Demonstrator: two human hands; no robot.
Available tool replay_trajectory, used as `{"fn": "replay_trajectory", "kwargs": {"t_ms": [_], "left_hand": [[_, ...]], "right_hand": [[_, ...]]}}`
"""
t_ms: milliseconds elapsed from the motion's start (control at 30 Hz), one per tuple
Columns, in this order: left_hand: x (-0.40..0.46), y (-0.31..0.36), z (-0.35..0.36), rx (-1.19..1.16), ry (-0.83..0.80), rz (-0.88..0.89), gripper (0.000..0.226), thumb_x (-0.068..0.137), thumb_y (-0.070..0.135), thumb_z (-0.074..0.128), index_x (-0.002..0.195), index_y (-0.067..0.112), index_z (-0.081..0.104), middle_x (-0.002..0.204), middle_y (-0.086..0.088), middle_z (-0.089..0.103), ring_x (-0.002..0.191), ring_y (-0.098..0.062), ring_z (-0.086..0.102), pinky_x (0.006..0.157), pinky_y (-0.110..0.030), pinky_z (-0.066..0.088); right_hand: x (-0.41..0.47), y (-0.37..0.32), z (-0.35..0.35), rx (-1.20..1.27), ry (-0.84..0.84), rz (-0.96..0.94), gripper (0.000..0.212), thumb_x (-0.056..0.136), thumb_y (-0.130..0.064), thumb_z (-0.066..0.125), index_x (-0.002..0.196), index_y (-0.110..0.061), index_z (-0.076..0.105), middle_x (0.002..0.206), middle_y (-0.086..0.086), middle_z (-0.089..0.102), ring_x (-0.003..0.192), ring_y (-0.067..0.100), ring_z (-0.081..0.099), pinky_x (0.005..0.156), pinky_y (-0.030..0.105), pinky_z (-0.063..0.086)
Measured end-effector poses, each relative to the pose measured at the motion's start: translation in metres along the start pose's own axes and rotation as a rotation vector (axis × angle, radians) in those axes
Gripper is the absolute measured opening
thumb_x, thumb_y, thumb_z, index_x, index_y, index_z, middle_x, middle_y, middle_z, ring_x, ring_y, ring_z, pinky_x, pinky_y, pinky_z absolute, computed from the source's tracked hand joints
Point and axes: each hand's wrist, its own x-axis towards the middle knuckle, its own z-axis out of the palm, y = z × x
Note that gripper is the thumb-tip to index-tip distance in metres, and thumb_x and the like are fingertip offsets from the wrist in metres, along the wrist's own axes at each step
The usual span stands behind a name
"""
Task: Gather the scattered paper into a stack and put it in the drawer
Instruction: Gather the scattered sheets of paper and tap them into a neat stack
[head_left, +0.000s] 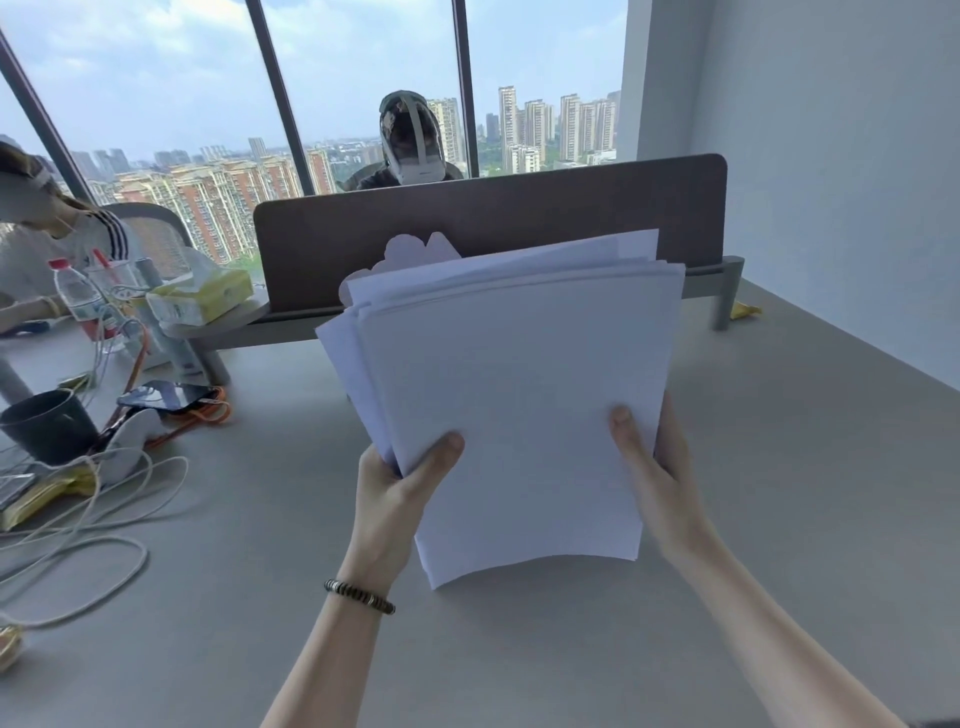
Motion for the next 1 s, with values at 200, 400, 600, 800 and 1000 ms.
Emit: {"fn": "replay_trajectory", "kwargs": {"t_ms": [200,400,600,800,1000], "left_hand": [[0.002,0.002,0.0,-0.017,-0.018,0.039,0.04,0.073,0.024,0.078,0.11,0.012,0.071,0.108,-0.01,0.075,0.099,-0.03,0.072,0.079,-0.04,0.057],[0.01,0.022,0.003,-0.051,-0.008,0.186,0.069,0.074,0.017,0.076,0.133,-0.002,0.045,0.111,-0.007,0.07,0.099,-0.025,0.07,0.076,-0.035,0.058],[0.018,0.041,0.012,0.012,-0.012,0.267,0.062,0.077,0.023,0.073,0.129,0.003,0.048,0.114,-0.006,0.066,0.101,-0.023,0.068,0.079,-0.036,0.057],[0.019,0.041,0.017,0.023,-0.023,0.355,0.045,0.082,0.023,0.067,0.123,0.023,0.05,0.114,-0.001,0.061,0.101,-0.019,0.063,0.081,-0.033,0.055],[0.003,-0.001,0.005,-0.034,0.004,0.137,0.053,0.079,0.028,0.071,0.125,0.009,0.055,0.115,-0.006,0.069,0.105,-0.027,0.067,0.084,-0.042,0.055]], "right_hand": [[0.01,-0.009,-0.003,0.05,-0.026,-0.029,0.036,0.095,-0.031,0.055,0.126,-0.013,0.059,0.116,0.001,0.072,0.109,0.023,0.07,0.086,0.045,0.058],[0.018,-0.016,-0.003,0.084,-0.041,-0.022,0.052,0.085,-0.048,0.07,0.122,-0.015,0.054,0.119,0.011,0.067,0.108,0.03,0.068,0.086,0.053,0.058],[0.027,-0.03,0.0,0.146,-0.033,-0.075,0.048,0.081,-0.052,0.071,0.11,-0.018,0.055,0.108,0.006,0.067,0.098,0.023,0.068,0.083,0.05,0.056],[0.031,-0.033,-0.003,0.168,-0.056,-0.13,0.027,0.09,-0.032,0.061,0.113,-0.018,0.055,0.109,0.003,0.067,0.098,0.022,0.067,0.081,0.042,0.057],[0.02,-0.016,-0.003,0.168,-0.071,-0.074,0.048,0.084,-0.043,0.062,0.125,-0.016,0.059,0.115,-0.002,0.071,0.108,0.019,0.069,0.082,0.03,0.056]]}}
